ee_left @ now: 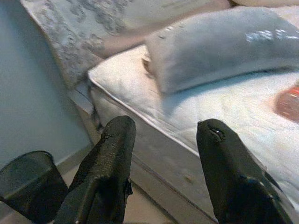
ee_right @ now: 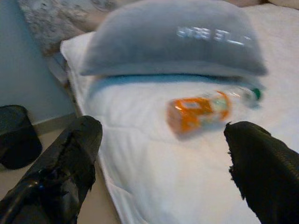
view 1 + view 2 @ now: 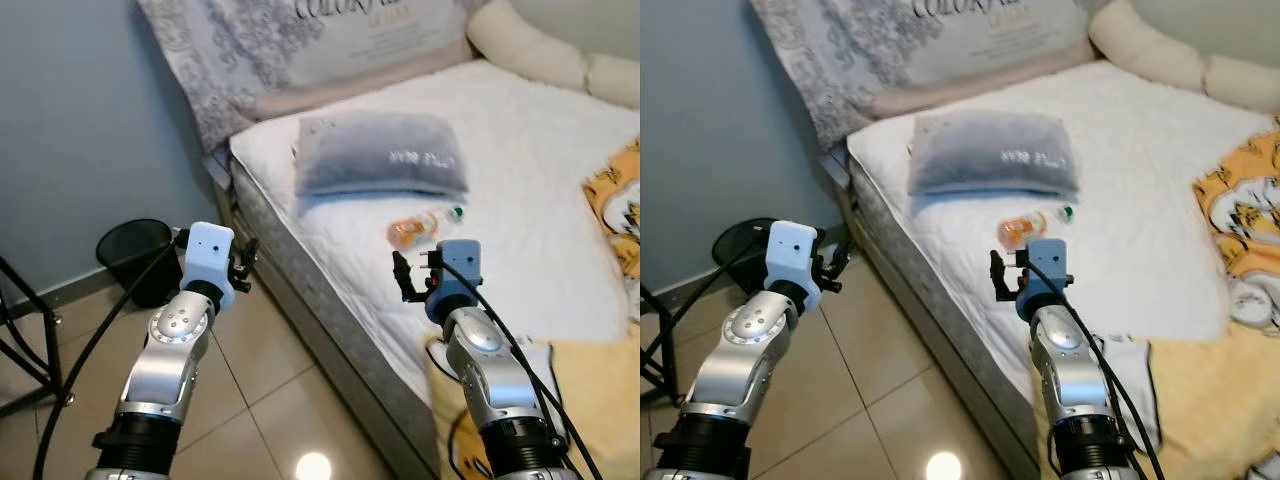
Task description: Clean up the room
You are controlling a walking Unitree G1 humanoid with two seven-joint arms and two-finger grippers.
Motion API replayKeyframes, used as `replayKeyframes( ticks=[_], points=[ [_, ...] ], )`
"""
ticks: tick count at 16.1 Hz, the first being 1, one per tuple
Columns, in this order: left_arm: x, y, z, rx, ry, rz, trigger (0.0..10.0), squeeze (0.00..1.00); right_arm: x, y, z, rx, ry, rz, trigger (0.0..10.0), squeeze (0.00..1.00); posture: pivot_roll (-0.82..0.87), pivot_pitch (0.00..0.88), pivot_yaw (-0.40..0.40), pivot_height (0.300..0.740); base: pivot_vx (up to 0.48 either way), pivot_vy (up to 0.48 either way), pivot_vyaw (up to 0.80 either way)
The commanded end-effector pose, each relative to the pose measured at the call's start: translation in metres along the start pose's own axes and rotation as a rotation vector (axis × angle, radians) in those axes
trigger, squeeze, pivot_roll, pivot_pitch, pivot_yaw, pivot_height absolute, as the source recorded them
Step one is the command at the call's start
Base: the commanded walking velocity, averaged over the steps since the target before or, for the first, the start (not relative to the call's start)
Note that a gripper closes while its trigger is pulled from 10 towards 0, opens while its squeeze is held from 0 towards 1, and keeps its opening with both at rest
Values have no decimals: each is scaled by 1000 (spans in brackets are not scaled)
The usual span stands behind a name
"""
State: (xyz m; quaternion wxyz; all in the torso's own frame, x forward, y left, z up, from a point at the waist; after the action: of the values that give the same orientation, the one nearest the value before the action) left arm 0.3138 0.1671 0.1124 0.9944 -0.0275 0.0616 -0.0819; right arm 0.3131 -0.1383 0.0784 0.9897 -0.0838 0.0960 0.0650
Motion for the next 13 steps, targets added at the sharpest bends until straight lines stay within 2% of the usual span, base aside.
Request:
replayKeyframes(
  ticks=[1, 13],
  points=[
    [-1, 7, 3, 11, -3, 20, 10000, 0, 1, 10, 6, 8, -23, 31, 10000, 0, -45, 0, 30, 740, 304, 0, 0],
    [-1, 6, 4, 24, 7, 12, 10000, 0, 2, 9, 7, 25, -25, 27, 10000, 0, -45, 0, 30, 740, 303, 0, 0]
  ],
)
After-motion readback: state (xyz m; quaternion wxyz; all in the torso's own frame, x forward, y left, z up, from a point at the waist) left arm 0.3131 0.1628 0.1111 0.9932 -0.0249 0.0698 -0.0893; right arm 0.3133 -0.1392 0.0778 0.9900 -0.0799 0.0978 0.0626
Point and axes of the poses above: a point about 5 cm out from each wrist's last joint towards the gripper, its own x axis pointing out of the wrist towards the gripper, its own z axis along the axis of the wrist's last joint, y = z × x, the point moved 1 cm from there along x, pointing out of the wrist towards the gripper, and after that the axes turned 12 degrees about -x, right-handed, at the moved point
